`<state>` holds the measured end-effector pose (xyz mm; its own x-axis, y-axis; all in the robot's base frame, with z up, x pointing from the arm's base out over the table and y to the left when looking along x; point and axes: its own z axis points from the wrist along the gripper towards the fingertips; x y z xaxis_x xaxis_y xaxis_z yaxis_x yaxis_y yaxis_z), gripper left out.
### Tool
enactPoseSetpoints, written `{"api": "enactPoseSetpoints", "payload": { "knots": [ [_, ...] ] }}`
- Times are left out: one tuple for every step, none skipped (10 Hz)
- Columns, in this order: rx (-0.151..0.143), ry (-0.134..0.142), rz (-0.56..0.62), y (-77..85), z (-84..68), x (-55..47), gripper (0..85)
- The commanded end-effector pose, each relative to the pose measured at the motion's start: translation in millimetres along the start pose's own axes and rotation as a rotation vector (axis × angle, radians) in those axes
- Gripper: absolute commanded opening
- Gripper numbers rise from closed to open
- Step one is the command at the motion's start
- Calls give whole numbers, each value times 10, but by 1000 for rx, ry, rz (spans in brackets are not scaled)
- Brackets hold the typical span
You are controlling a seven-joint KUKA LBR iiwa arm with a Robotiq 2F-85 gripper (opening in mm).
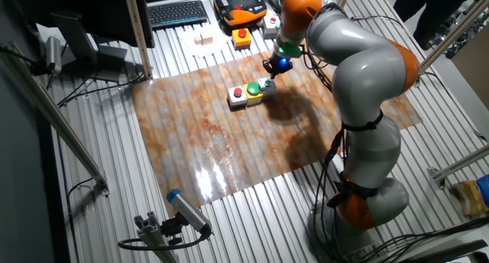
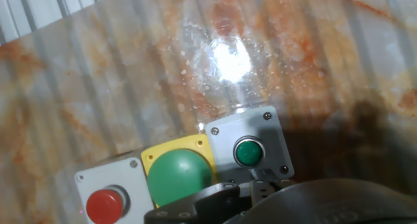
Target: Press three buttons from left to right in sequence
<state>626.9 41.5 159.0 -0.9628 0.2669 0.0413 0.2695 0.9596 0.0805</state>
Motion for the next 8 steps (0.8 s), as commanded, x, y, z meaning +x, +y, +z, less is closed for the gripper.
{"api": "enactPoseSetpoints", "payload": {
  "knots": [
    [-1, 1, 1, -1, -1, 0, 0],
    [-6, 12, -3, -1, -1, 0, 0],
    [-25, 37, 10, 42, -19, 1, 0],
    [-15, 34, 13, 205, -54, 4, 0],
    [-4, 27, 20, 375, -80, 12, 0],
    [7, 16, 25, 523, -106, 29, 0],
    [31, 1, 13, 625, -100, 61, 0],
    [38, -7, 17, 685, -41, 81, 0]
  ]
}}
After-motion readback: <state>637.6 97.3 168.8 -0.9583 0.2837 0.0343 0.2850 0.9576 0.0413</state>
